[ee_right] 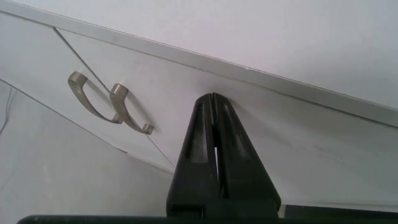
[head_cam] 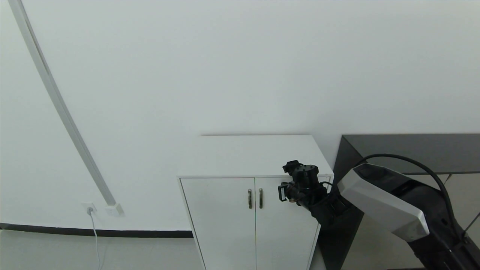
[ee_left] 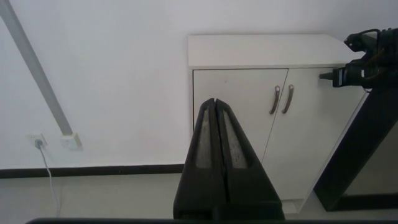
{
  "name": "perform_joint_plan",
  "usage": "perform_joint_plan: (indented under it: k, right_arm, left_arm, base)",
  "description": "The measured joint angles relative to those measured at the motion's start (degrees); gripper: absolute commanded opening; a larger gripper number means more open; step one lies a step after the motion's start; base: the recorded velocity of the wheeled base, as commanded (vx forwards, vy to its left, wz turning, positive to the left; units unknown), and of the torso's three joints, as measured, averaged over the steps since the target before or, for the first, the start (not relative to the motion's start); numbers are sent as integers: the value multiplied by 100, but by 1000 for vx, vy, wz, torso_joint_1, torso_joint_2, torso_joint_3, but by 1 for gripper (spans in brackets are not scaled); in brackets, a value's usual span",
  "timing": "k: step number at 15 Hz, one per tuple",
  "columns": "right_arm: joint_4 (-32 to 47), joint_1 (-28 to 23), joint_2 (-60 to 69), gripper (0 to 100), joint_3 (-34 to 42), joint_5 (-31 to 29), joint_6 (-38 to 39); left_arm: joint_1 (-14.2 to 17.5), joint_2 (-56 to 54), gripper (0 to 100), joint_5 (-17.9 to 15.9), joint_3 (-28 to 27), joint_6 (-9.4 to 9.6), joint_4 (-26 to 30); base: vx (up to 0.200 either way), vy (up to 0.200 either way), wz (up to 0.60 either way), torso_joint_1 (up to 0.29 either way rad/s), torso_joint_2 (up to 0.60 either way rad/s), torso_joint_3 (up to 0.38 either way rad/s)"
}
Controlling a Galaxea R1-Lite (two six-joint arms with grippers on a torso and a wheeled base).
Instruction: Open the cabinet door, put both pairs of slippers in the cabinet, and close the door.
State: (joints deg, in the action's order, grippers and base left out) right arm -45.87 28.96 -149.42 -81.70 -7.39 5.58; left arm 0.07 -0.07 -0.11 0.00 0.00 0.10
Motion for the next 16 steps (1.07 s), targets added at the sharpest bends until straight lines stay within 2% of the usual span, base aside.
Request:
perform_joint_plan:
  k: [5,9,16]
  right_arm:
    - [-343,149,577,0,866,-7,-1]
    - [-823,110,1284,0,1975,-11,-4]
    - [-1749,-796,2662,0,4202,-20,-101]
  left_arm:
    - [-2,0,0,1,0,0,0]
    - [0,0,0,1,0,-2,0]
    - [-5,0,0,11,0,-16,-2]
  base:
    - [0,0,0,0,0,0]
    - [0,0,0,0,0,0]
    - [0,0,0,0,0,0]
